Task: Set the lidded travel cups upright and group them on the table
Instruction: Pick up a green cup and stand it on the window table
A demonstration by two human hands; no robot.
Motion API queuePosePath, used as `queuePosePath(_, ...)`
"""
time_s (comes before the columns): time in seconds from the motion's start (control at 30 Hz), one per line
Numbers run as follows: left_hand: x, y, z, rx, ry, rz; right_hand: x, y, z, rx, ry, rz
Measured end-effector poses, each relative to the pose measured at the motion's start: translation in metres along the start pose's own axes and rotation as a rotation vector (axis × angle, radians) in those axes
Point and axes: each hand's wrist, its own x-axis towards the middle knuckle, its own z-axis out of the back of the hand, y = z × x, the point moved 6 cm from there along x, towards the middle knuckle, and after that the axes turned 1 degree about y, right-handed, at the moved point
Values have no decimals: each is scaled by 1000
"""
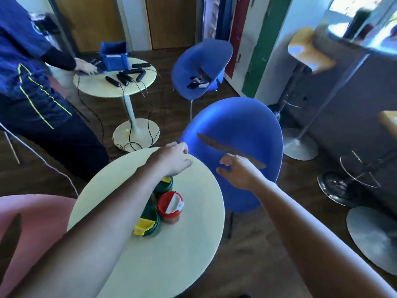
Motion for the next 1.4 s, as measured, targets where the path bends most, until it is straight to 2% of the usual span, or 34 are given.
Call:
queuePosePath(0.27, 36, -172, -36, 286, 185, -168, -52, -130, 118, -73, -74, -219)
queuePosePath(0.53, 55, -355, -88, 408, 205, -342, -123, -267, 208, -151, -119, -361)
queuePosePath(0.77, 51, -506, -135, 526, 186, -593, -206, -367, 275, -205, -259, -635)
queuePosePath(1.1, 52, -687, -160, 543, 131, -896, -291, -477, 355, -163, -402, -911)
queuePosePath(1.4, 100, -838, -185, 469, 152, -1046, -302, -578, 436, -106, -509, -1058)
